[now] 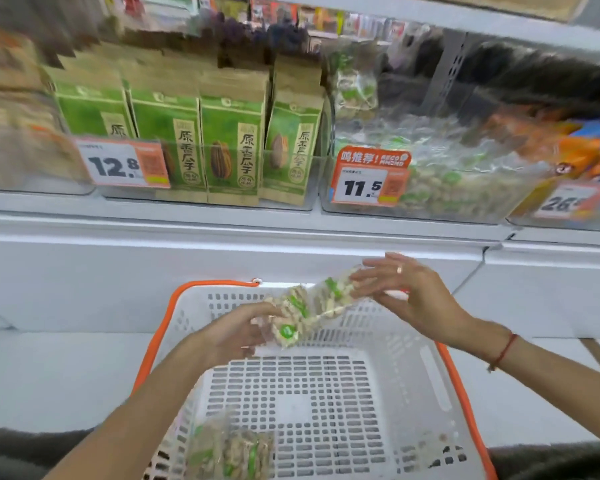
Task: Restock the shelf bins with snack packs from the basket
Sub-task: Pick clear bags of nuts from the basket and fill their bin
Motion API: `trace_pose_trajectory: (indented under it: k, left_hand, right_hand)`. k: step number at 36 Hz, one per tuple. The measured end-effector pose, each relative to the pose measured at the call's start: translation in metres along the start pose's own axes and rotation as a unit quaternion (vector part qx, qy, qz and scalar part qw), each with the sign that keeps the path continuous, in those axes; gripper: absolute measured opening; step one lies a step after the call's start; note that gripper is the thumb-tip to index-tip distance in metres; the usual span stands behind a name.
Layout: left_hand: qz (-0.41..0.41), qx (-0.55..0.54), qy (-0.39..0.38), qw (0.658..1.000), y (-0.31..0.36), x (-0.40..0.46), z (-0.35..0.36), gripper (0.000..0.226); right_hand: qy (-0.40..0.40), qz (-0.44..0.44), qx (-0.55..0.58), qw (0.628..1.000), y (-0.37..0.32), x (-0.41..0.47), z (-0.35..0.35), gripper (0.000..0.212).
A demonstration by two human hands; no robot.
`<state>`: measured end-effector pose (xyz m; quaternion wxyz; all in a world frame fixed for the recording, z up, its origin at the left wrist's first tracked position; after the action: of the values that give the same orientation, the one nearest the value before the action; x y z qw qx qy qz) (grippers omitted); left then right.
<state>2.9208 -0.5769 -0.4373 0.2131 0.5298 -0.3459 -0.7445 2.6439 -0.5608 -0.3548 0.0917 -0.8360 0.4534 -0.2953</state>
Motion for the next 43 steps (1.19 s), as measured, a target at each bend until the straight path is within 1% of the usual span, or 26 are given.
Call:
trace_pose_trajectory:
  k: [4, 8, 10, 11, 13, 14, 15, 16, 17, 18, 19, 20, 21, 22, 23, 24, 26, 28, 30, 32, 33, 35, 38, 39, 41, 43]
  left_hand:
    - [-0.010, -0.118, -0.069, 0.991, 0.001, -0.008, 0.009, 0.037]
    - [-0.002, -0.149, -0.128, 0.981, 0.011, -0.019, 0.024, 0.052]
    - [0.010, -0.143, -0.146, 0.979, 0.015, -0.022, 0.027, 0.060]
    - [0.025, -0.120, -0.144, 0.982, 0.018, -0.023, 0.029, 0.061]
    - [0.065, -0.060, -0.104, 0.991, 0.024, -0.026, 0.031, 0.061]
    - [0.083, -0.037, -0.078, 0.993, 0.026, -0.027, 0.031, 0.061]
    - [0.100, -0.021, -0.055, 0.993, 0.030, -0.029, 0.032, 0.060]
    - [0.120, -0.010, -0.037, 0.992, 0.034, -0.031, 0.032, 0.057]
    - [0.141, 0.000, -0.022, 0.990, 0.037, -0.032, 0.032, 0.054]
    - [0.162, 0.009, -0.008, 0.987, 0.041, -0.034, 0.033, 0.051]
    - [0.182, 0.014, 0.006, 0.983, 0.045, -0.036, 0.035, 0.047]
    - [0.198, 0.019, 0.012, 0.980, 0.048, -0.037, 0.038, 0.044]
    - [0.208, 0.028, 0.014, 0.978, 0.051, -0.039, 0.043, 0.043]
    - [0.212, 0.038, 0.006, 0.977, 0.055, -0.040, 0.048, 0.045]
    - [0.208, 0.040, -0.005, 0.977, 0.058, -0.041, 0.052, 0.049]
    - [0.203, 0.029, -0.018, 0.979, 0.061, -0.041, 0.055, 0.053]
    - [0.198, -0.017, -0.048, 0.979, 0.069, -0.041, 0.057, 0.055]
    - [0.198, -0.056, -0.082, 0.975, 0.078, -0.044, 0.056, 0.054]
    - [0.194, -0.069, -0.087, 0.975, 0.087, -0.046, 0.051, 0.052]
    - [0.190, -0.059, -0.060, 0.978, 0.095, -0.046, 0.042, 0.044]
    - [0.192, -0.042, -0.032, 0.980, 0.098, -0.046, 0.038, 0.047]
    - [0.206, 0.033, 0.021, 0.978, 0.107, -0.049, 0.028, 0.058]
    - [0.225, 0.114, 0.047, 0.967, 0.125, -0.059, 0.024, 0.044]
    - [0.230, 0.150, 0.055, 0.960, 0.133, -0.066, 0.027, 0.048]
    - [0.246, 0.242, 0.068, 0.936, 0.149, -0.075, 0.036, 0.058]
    - [0.253, 0.303, 0.077, 0.916, 0.162, -0.081, 0.048, 0.053]
  right_hand:
    - [0.000, -0.100, -0.036, 0.994, -0.017, -0.014, 0.007, 0.023]
    - [0.005, -0.149, -0.054, 0.987, -0.021, -0.013, 0.013, 0.026]
    - [-0.007, -0.164, -0.081, 0.983, -0.019, -0.012, 0.014, 0.028]
    - [-0.019, -0.166, -0.085, 0.982, -0.018, -0.012, 0.014, 0.031]
    - [-0.044, -0.163, -0.099, 0.981, -0.018, -0.012, 0.013, 0.032]
    - [-0.055, -0.143, -0.102, 0.983, -0.020, -0.012, 0.012, 0.034]
    - [-0.060, -0.100, -0.089, 0.989, -0.024, -0.011, 0.011, 0.038]
    - [-0.051, -0.028, -0.048, 0.997, -0.031, -0.010, 0.010, 0.043]
    - [-0.019, 0.071, 0.020, 0.997, -0.039, -0.008, 0.009, 0.046]
    - [0.035, 0.179, 0.099, 0.978, -0.045, -0.005, 0.008, 0.043]
    - [0.082, 0.287, 0.173, 0.939, -0.050, 0.000, 0.008, 0.043]
    - [0.096, 0.374, 0.231, 0.893, -0.053, 0.007, 0.007, 0.047]
    - [0.072, 0.436, 0.286, 0.850, -0.052, 0.013, 0.008, 0.050]
    - [0.037, 0.474, 0.341, 0.811, -0.051, 0.018, 0.008, 0.050]
    - [0.017, 0.491, 0.386, 0.781, -0.051, 0.022, 0.006, 0.047]
    - [0.016, 0.496, 0.419, 0.761, -0.052, 0.025, 0.004, 0.043]
    - [0.046, 0.493, 0.454, 0.741, -0.051, 0.028, -0.002, 0.037]
    - [0.068, 0.486, 0.459, 0.740, -0.048, 0.031, -0.012, 0.036]
    - [0.088, 0.478, 0.469, 0.737, -0.047, 0.035, -0.025, 0.044]
    - [0.111, 0.472, 0.480, 0.731, -0.044, 0.040, -0.043, 0.051]
    - [0.115, 0.463, 0.477, 0.738, -0.044, 0.041, -0.053, 0.048]
    - [0.108, 0.432, 0.448, 0.775, -0.044, 0.043, -0.075, 0.037]
    - [0.036, 0.373, 0.399, 0.837, -0.051, 0.045, -0.099, 0.039]
    - [0.014, 0.361, 0.380, 0.852, -0.054, 0.048, -0.104, 0.039]
    - [-0.005, 0.353, 0.339, 0.872, -0.060, 0.057, -0.107, 0.041]
    - [0.007, 0.346, 0.317, 0.883, -0.065, 0.068, -0.105, 0.043]
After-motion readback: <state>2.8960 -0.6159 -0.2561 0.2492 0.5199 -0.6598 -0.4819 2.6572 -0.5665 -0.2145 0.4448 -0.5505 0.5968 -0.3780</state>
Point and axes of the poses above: each hand's wrist, its own x-axis towards the middle knuckle, its own z-axis out of the palm, y = z × x, the point moved 1 cm from there along x, towards the middle knuckle, and after that the axes turned 5 degrees about y, right-handed, at the moved point
